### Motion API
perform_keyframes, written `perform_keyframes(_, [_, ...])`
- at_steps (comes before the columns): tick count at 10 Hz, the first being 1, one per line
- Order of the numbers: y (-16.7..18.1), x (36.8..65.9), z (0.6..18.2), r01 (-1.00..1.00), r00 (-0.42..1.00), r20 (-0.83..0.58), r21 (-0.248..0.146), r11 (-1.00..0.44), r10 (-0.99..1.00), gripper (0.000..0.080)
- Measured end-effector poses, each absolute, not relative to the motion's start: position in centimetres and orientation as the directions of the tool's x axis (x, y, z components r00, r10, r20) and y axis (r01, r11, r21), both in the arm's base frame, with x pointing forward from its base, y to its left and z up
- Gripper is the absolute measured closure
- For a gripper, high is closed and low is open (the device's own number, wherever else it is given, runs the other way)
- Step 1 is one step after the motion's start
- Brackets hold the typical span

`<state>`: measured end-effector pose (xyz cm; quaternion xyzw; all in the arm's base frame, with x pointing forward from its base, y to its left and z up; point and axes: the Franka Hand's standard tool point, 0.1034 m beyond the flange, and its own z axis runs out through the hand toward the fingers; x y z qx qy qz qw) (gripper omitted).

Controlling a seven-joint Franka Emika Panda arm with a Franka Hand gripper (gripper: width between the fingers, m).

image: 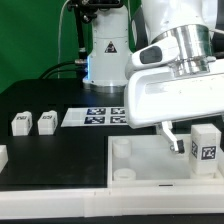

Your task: Assemble one leg

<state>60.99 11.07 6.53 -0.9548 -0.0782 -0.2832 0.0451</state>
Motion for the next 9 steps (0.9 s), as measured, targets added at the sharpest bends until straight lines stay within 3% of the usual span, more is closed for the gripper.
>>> perform_keyframes(4, [11.1, 61.0, 6.5, 0.175, 0.828, 0.547, -0.042, -0.984, 0.124, 0.0150])
perform_keyframes(8, [11.2, 62.4, 9.5, 0.183, 0.866, 0.481, -0.053, -0.982, 0.135, 0.0150])
perform_keyframes(9, [11.3, 62.5, 9.5, 0.183, 0.876, 0.462, -0.057, -0.981, 0.137, 0.0150])
